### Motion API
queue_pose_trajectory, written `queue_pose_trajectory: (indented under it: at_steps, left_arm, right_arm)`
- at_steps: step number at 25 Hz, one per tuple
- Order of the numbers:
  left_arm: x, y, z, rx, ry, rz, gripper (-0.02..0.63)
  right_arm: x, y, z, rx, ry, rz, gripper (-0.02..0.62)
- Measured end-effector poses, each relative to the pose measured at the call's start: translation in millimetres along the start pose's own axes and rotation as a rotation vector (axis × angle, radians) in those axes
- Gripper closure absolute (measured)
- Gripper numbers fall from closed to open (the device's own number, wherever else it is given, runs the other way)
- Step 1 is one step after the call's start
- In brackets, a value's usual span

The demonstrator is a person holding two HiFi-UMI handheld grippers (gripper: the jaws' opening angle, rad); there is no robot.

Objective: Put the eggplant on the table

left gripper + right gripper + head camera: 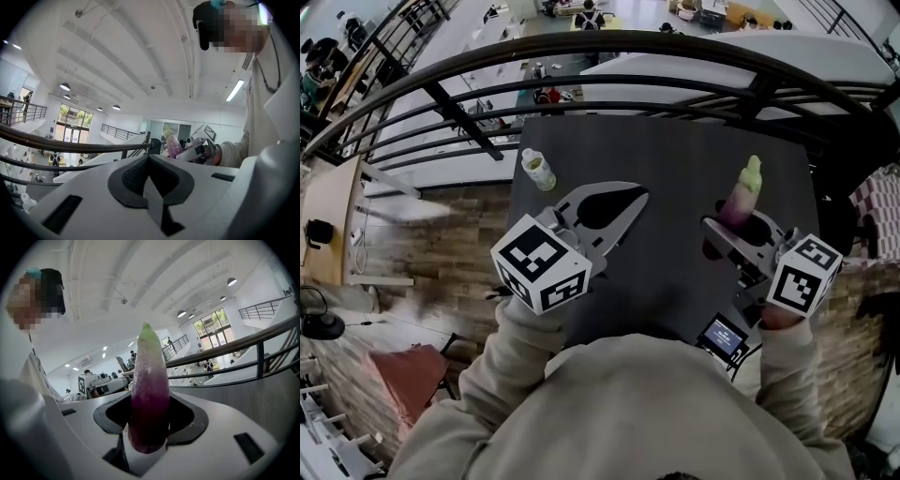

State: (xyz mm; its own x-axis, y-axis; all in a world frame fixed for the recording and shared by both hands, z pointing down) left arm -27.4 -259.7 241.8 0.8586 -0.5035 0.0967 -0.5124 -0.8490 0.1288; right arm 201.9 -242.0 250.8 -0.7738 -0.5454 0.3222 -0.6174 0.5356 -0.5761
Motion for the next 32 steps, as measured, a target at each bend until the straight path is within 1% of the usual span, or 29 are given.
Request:
queue_pose_trajectory:
  at_steps: [4, 12, 16, 20, 25, 29, 32]
  left_arm:
    - [0.9, -0.4, -10.4, -0.024, 0.01, 0.014, 0.604]
    - [2.2, -2.8, -36.7, -0.092, 0.045, 0.012, 0.604]
    - [1.1, -1.7, -57.5, -0.124, 0.069, 0.02, 0.604]
    - [-5.2, -4.3, -82.4, -0.174, 0.091, 0.022, 0.604]
    - [3.6, -12.7, -110.4, -0.218, 0.134, 0.023, 0.604]
    - [1.5, -15.8, -123.8, -0.242, 0.138, 0.024, 0.604]
    - [-3.2, -13.1, -139.7, -0.263, 0.15, 0.04, 0.604]
  right_arm:
    - [3.4, -5.5, -6.2, 0.011, 0.015, 0.011, 0.376]
    - [12.6, -14.3, -19.5, 0.039, 0.062, 0.009, 0.376]
    - [18.4, -25.6, -36.7, 0.069, 0.085, 0.003, 0.376]
    - [25.1, -31.5, -55.8, 0.101, 0.112, -0.007, 0.376]
    - [27.7, -45.7, -70.0, 0.123, 0.155, -0.01, 0.376]
    - [32.3, -54.9, -89.8, 0.155, 0.194, -0.029, 0.376]
    - [40.7, -60.4, -105.2, 0.167, 0.229, -0.038, 0.376]
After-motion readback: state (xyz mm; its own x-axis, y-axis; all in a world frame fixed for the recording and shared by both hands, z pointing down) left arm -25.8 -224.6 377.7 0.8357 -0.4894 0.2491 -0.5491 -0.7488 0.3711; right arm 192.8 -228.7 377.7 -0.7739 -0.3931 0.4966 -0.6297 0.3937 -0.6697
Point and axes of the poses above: the fingertips, and each gripper's own axes: x forward along the fingers, y to its left, z out of its top, the point moved 8 cm from there along -x, backward along the fingers, and after that the axes turned 5 degrees about x, right-handed, at the moved point
